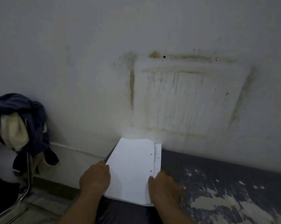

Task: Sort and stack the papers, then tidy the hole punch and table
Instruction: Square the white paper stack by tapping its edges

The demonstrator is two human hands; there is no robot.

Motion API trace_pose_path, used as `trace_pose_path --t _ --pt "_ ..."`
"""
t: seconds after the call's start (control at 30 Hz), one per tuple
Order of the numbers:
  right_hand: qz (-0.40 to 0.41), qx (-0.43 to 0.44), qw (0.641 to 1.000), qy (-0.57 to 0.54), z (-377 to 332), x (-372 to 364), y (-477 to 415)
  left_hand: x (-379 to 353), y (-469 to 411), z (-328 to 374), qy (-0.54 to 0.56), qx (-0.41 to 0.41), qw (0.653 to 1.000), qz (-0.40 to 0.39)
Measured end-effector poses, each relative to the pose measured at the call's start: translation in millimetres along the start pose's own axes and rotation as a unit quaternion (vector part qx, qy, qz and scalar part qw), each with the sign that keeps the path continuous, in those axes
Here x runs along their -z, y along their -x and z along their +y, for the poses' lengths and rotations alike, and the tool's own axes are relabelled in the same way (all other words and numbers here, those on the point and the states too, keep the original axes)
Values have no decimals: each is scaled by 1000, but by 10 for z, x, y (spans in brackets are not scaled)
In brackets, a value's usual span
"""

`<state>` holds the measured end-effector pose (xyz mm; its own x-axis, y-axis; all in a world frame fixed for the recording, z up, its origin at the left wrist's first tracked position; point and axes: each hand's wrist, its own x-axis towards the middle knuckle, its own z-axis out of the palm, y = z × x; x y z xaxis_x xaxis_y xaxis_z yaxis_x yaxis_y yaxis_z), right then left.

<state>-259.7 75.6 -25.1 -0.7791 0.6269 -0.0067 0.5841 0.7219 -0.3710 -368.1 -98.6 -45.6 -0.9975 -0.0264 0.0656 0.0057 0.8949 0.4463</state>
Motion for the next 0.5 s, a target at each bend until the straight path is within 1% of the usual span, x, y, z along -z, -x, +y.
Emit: trace_pose_path --t 0.13,0.2,0.3,0.4,0.5 --pt "-2 -9 1000 -3 -1 -9 -44 22 22 30 -28 9 999 34" --pt "-9 -3 1000 -27 26 2 -65 41 39 40 -73 11 995 63" --pt "0 25 999 -19 99 51 -72 102 81 89 -143 6 982 121" --pt "21 40 999 -18 159 111 -26 132 175 209 -168 -43 975 139" --pt "36 66 997 -32 198 240 78 202 349 396 -139 -128 970 152"
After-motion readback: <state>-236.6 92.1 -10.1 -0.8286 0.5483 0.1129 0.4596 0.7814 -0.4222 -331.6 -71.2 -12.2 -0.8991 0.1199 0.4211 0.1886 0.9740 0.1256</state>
